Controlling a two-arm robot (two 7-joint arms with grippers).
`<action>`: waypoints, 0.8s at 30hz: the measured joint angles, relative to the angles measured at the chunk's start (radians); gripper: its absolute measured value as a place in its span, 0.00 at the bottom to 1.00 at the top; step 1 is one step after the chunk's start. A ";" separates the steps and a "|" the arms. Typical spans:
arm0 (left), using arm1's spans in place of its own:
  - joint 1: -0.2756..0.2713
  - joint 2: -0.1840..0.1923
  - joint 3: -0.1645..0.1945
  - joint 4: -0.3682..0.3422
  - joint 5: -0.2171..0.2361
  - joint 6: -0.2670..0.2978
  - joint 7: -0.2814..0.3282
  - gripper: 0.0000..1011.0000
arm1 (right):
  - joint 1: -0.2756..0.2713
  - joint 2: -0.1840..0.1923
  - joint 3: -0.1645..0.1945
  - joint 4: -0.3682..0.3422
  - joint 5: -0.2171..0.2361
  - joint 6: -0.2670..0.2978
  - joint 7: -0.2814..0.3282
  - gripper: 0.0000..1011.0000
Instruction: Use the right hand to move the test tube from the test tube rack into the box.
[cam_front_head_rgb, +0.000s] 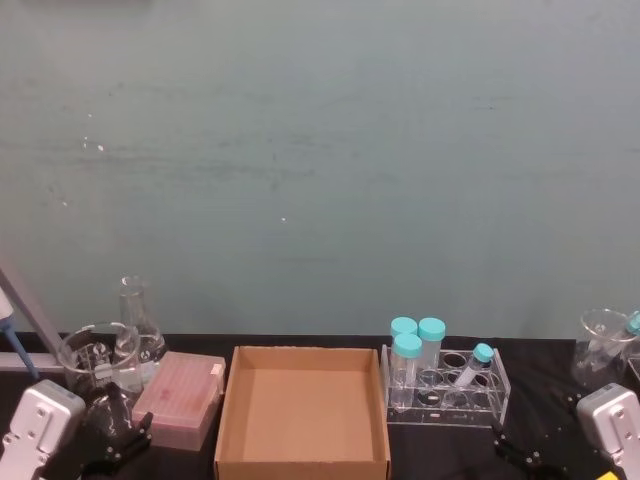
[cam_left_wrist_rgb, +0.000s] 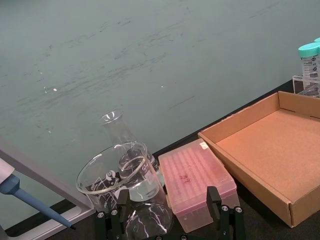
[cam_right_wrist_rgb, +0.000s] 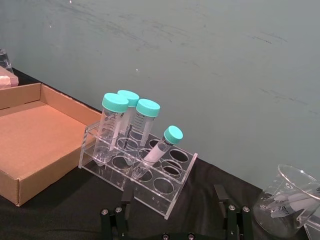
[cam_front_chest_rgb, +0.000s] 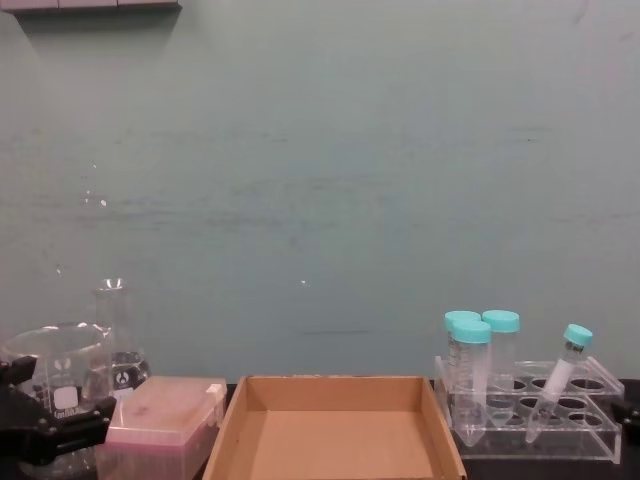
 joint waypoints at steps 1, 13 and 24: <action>0.000 0.000 0.000 0.000 0.000 0.000 0.000 0.99 | 0.000 0.000 0.000 0.000 0.000 0.000 0.000 0.99; 0.000 0.000 0.000 0.000 0.000 0.000 0.000 0.99 | -0.001 -0.001 0.002 0.000 0.000 0.000 0.000 0.99; 0.000 0.000 0.000 0.000 0.000 0.000 0.000 0.99 | 0.011 -0.044 0.050 0.041 0.029 -0.052 0.037 0.99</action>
